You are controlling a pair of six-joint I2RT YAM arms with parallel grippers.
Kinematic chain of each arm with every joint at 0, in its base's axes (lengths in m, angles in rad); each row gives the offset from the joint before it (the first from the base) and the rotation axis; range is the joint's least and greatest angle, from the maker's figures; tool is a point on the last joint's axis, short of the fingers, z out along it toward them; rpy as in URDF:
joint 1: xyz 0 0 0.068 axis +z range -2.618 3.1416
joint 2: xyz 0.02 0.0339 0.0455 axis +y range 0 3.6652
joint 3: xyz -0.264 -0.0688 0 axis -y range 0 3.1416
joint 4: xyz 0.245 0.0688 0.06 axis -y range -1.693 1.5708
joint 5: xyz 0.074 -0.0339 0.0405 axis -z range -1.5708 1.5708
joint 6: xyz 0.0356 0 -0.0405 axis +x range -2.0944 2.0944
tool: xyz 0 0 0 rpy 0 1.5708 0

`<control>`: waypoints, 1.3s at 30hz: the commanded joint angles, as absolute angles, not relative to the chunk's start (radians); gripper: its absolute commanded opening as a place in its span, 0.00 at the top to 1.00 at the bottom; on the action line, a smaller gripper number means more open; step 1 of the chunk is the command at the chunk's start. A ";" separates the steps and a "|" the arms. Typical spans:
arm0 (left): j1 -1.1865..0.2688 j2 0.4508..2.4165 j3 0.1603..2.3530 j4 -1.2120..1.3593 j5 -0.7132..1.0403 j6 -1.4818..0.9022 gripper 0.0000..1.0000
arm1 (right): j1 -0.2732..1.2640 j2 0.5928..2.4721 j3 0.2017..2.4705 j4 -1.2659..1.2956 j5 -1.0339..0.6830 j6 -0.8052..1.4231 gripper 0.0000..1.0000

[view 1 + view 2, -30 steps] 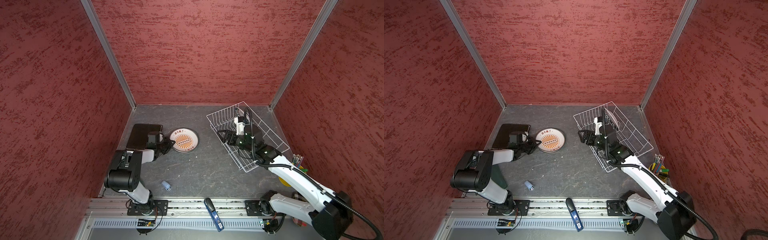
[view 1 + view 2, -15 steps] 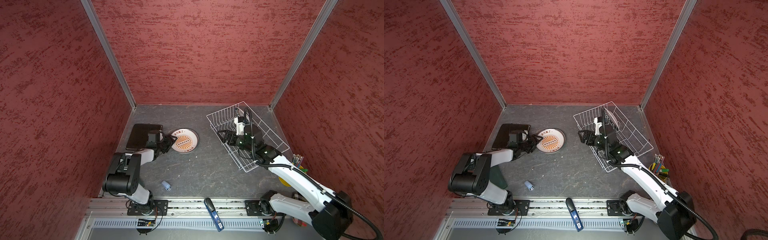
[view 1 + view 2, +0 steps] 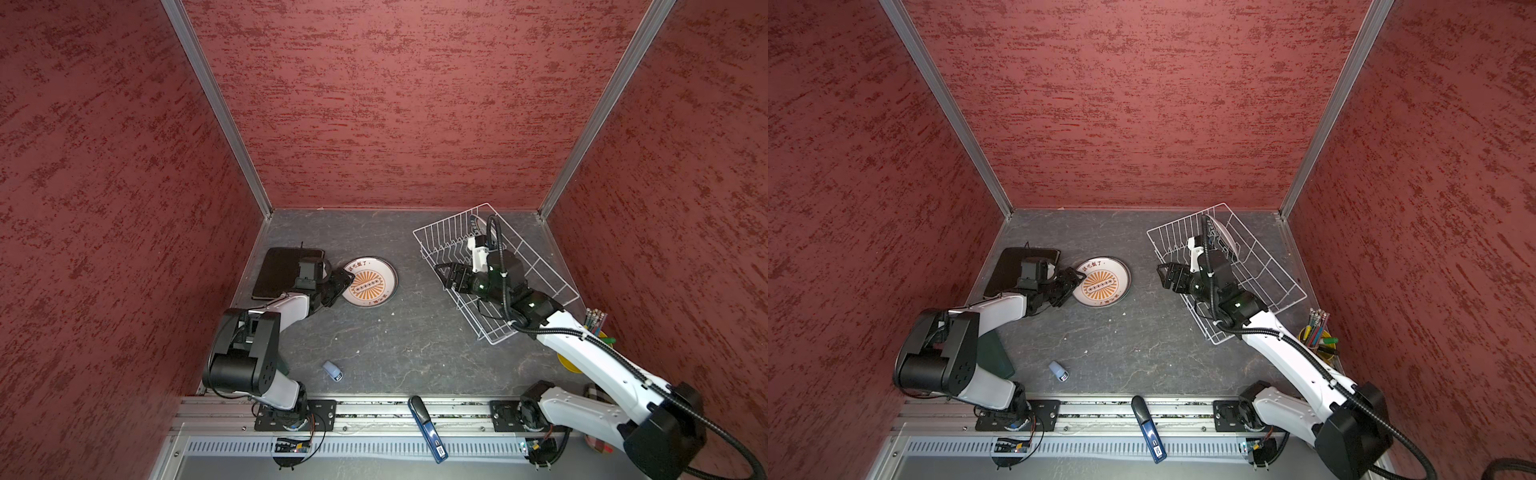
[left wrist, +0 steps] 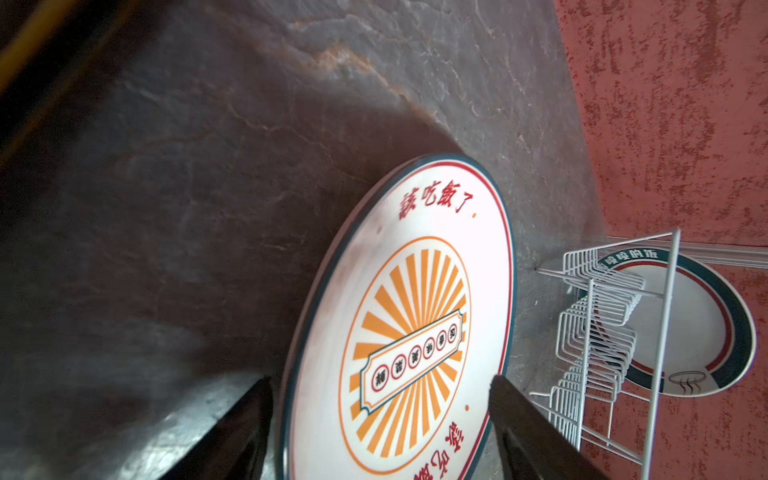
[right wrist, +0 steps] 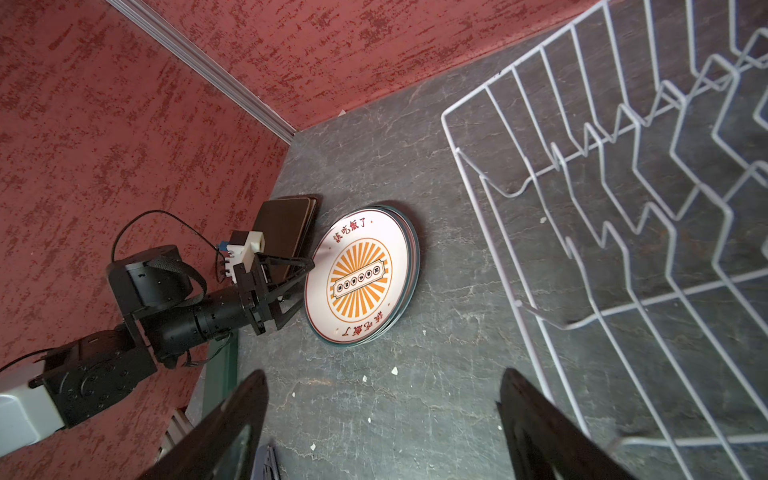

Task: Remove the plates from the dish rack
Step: 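Open the left gripper off the plate while the right gripper reaches into the rack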

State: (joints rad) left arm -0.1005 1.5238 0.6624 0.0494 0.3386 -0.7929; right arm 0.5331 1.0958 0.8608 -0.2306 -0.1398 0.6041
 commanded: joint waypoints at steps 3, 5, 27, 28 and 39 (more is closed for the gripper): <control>-0.127 1.507 0.668 -0.012 0.261 -0.761 0.12 | 0.525 1.074 0.906 -0.290 -0.079 0.572 0.12; -0.134 1.505 0.670 -0.021 0.251 -0.755 0.11 | 0.525 1.078 0.915 -0.311 -0.054 0.568 0.12; -0.179 1.241 0.641 -0.078 0.247 -0.667 0.06 | 0.498 1.393 1.329 -0.681 0.730 0.079 0.11; -0.180 1.241 0.641 -0.080 0.259 -0.666 0.06 | 0.494 1.418 1.337 -0.671 0.747 0.043 0.11; -0.206 1.267 0.638 -0.072 0.278 -0.672 0.06 | 0.398 1.746 1.543 -0.756 0.832 -0.122 0.14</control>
